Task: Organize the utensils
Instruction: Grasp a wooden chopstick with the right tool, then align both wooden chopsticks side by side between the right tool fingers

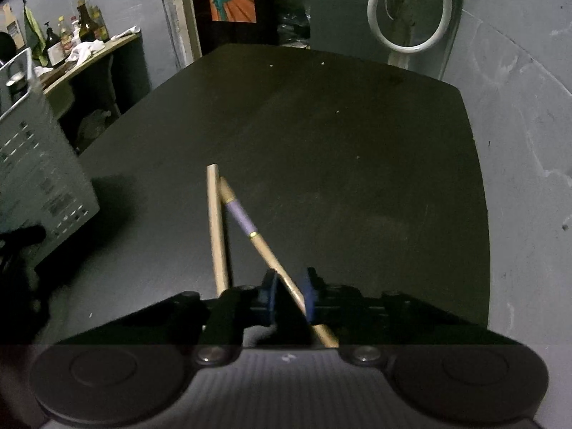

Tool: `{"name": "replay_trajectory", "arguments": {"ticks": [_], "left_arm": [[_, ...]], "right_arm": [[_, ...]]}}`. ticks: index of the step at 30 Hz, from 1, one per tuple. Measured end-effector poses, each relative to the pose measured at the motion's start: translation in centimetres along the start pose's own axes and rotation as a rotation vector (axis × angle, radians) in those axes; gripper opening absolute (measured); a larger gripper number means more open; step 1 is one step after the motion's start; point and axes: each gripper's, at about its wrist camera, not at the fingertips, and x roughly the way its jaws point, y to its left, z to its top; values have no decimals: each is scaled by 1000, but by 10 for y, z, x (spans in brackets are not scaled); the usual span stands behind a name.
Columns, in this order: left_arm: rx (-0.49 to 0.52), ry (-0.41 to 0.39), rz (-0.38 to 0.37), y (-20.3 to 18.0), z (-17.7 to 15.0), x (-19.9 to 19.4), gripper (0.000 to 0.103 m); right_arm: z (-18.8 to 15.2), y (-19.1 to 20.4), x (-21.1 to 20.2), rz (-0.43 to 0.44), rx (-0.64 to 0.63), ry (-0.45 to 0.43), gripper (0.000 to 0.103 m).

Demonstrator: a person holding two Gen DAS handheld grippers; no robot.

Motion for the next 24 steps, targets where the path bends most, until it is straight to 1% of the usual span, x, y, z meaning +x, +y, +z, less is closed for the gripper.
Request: {"name": "replay_trajectory", "arguments": {"ticks": [6, 10, 12, 15, 24], "left_arm": [[3, -4, -1, 1, -2, -2, 85], [7, -6, -3, 1, -3, -3, 85], [10, -7, -5, 1, -4, -5, 85], [13, -9, -6, 2, -4, -8, 85], [17, -11, -9, 3, -6, -12, 85]], "right_arm": [[-16, 14, -12, 24, 40, 3, 7], [-20, 23, -14, 42, 67, 0, 7], [-22, 28, -15, 51, 58, -3, 7], [-22, 34, -16, 52, 28, -1, 7], [-15, 39, -10, 84, 29, -5, 7]]}}
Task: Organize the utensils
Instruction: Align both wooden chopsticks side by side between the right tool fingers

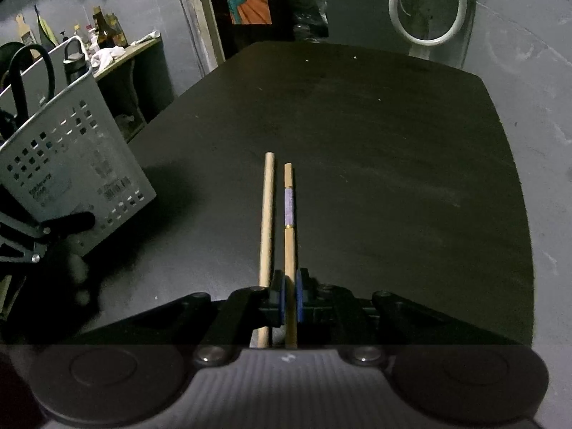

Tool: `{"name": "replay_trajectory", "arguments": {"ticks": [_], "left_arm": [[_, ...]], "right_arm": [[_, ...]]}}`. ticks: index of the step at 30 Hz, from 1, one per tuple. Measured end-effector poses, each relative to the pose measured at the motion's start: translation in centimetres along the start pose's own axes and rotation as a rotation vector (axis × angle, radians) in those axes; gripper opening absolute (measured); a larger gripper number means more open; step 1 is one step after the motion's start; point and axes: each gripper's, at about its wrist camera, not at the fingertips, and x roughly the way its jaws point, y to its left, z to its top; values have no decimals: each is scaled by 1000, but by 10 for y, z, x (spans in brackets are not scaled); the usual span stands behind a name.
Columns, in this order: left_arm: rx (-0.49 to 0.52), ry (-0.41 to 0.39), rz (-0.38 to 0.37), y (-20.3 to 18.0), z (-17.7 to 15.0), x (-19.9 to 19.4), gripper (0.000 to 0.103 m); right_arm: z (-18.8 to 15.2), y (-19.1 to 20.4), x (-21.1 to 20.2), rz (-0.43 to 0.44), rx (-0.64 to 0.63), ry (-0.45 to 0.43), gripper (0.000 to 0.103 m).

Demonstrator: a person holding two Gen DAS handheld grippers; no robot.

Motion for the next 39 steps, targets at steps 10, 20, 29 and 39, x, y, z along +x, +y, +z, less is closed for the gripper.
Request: {"name": "replay_trajectory", "arguments": {"ticks": [10, 20, 29, 39], "left_arm": [[-1, -4, -2, 1, -1, -1, 85], [-2, -4, -5, 2, -2, -1, 84], [-4, -4, -5, 3, -3, 0, 84], [-4, -4, -5, 3, -3, 0, 84]], "right_arm": [[11, -1, -6, 15, 61, -11, 31], [22, 19, 9, 3, 64, 25, 66], [15, 40, 17, -126, 8, 66, 56], [11, 27, 7, -110, -3, 94, 15]]}}
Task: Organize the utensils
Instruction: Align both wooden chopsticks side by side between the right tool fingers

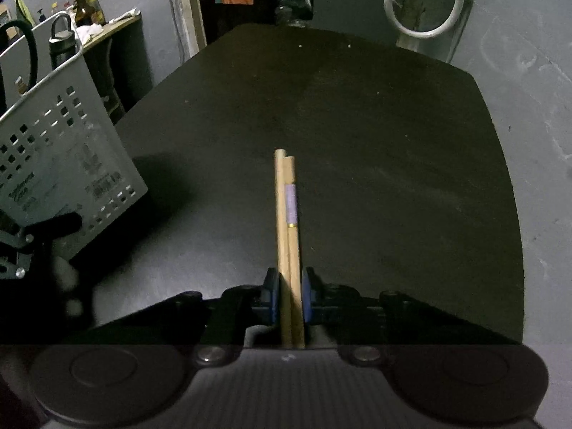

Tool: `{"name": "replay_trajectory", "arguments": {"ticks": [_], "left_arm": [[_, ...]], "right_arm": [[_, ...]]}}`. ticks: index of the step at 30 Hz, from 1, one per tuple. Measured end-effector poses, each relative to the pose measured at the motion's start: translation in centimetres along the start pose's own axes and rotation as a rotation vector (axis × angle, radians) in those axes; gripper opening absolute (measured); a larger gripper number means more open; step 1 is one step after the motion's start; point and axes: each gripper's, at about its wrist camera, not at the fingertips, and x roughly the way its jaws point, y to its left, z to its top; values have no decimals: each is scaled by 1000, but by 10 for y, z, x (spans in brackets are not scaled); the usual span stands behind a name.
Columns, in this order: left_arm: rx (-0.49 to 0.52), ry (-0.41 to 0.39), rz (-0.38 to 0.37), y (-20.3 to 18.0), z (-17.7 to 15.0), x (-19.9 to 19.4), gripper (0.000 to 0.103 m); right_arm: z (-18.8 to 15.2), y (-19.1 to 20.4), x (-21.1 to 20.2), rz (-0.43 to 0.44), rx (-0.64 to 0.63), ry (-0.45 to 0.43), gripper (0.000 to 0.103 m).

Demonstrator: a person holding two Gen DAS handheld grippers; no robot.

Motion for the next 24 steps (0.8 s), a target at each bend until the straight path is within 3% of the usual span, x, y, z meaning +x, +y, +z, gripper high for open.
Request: {"name": "replay_trajectory", "arguments": {"ticks": [4, 7, 14, 17, 20, 24], "left_arm": [[-1, 0, 0, 0, 0, 0, 84], [-2, 0, 0, 0, 0, 0, 84], [-5, 0, 0, 0, -1, 0, 84], [-7, 1, 1, 0, -1, 0, 84], [-10, 2, 1, 0, 0, 1, 84], [-13, 0, 1, 0, 1, 3, 84]], "right_arm": [[6, -2, 1, 14, -9, 29, 17], [14, -6, 5, 31, 9, 38, 24], [32, 0, 16, 1, 6, 55, 31], [37, 2, 19, -7, 12, 70, 30], [40, 0, 18, -7, 28, 97, 15], [44, 1, 21, -2, -6, 130, 14]]}}
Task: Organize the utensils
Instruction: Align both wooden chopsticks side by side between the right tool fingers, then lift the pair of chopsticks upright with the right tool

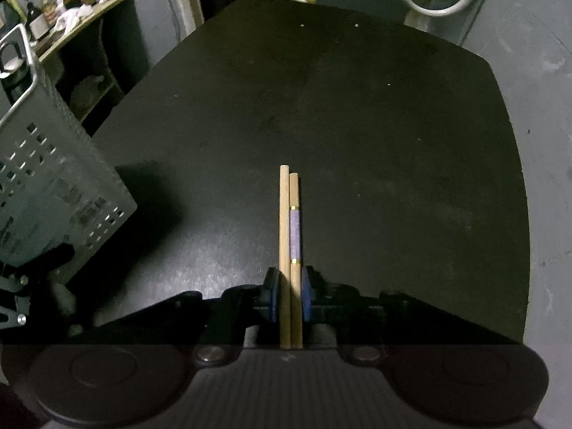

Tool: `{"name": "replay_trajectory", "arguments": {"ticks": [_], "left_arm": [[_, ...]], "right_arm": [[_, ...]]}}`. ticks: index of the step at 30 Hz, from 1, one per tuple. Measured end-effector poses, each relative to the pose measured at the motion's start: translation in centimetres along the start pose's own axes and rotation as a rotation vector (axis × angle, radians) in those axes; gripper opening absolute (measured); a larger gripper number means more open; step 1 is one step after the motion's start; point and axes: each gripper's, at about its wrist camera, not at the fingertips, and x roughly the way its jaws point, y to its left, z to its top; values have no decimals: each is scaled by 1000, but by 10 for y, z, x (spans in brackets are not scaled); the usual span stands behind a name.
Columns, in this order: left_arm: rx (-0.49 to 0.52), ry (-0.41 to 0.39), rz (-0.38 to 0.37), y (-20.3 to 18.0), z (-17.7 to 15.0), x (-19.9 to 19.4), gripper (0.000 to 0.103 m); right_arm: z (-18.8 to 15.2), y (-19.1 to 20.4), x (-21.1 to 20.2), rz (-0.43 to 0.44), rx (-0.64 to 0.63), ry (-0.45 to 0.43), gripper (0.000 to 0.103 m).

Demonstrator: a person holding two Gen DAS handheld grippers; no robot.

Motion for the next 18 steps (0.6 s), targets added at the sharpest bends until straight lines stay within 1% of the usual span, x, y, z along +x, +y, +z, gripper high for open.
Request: {"name": "replay_trajectory", "arguments": {"ticks": [4, 7, 9, 11, 14, 16, 18], "left_arm": [[2, -1, 0, 0, 2, 2, 84], [1, -2, 0, 0, 2, 2, 84], [0, -2, 0, 0, 4, 3, 84], [-4, -4, -1, 0, 4, 3, 84], [-12, -7, -1, 1, 3, 2, 83], [-17, -7, -2, 1, 2, 2, 83], [-17, -7, -3, 2, 2, 2, 83]], "right_arm": [[6, -3, 2, 16, -5, 38, 14], [7, 2, 4, 3, -31, 47, 17], [8, 2, 4, 8, -24, 49, 19], [7, 1, 4, 8, -9, 40, 15], [3, 0, 2, 13, -3, 23, 14], [1, -5, 1, 37, 25, 12, 13], [-2, -18, 0, 94, 101, -12, 12]]}}
